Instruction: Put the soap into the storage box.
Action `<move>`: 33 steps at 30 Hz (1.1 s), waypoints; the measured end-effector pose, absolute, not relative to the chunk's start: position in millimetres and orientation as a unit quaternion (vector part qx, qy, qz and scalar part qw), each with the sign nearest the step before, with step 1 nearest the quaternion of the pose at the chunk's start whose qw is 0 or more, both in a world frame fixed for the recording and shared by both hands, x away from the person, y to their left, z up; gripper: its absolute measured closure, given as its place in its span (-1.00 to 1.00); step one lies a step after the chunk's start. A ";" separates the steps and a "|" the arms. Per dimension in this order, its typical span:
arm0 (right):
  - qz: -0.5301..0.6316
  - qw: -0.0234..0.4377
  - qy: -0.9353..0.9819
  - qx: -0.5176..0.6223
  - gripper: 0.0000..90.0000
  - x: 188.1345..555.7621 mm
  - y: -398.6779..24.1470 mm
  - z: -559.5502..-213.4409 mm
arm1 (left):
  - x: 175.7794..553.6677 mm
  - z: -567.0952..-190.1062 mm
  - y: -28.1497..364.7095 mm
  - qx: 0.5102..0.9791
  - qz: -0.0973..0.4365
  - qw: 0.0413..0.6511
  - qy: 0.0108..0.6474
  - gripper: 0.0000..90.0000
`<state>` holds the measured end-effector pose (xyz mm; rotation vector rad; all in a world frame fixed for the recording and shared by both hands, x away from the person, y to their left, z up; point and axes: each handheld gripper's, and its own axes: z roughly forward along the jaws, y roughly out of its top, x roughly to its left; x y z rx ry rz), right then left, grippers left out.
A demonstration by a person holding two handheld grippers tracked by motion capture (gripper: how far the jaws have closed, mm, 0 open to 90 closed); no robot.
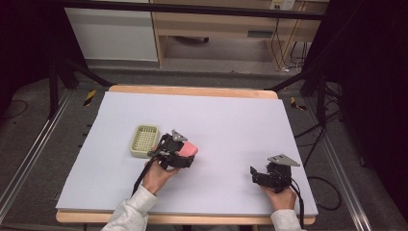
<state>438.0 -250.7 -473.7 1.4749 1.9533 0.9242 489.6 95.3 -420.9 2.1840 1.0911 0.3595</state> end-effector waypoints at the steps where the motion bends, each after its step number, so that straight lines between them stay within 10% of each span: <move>1: 0.342 0.260 0.721 0.543 -0.68 438.1 -251.0 -473.7 | 489.1 -420.0 97.5 0.836 0.141 0.329 0.416 -0.18; 33: 0.340 0.260 0.723 0.542 -0.68 436.5 -249.2 -474.1 | 492.6 -402.0 180.6 0.789 0.172 0.349 0.476 -0.18</move>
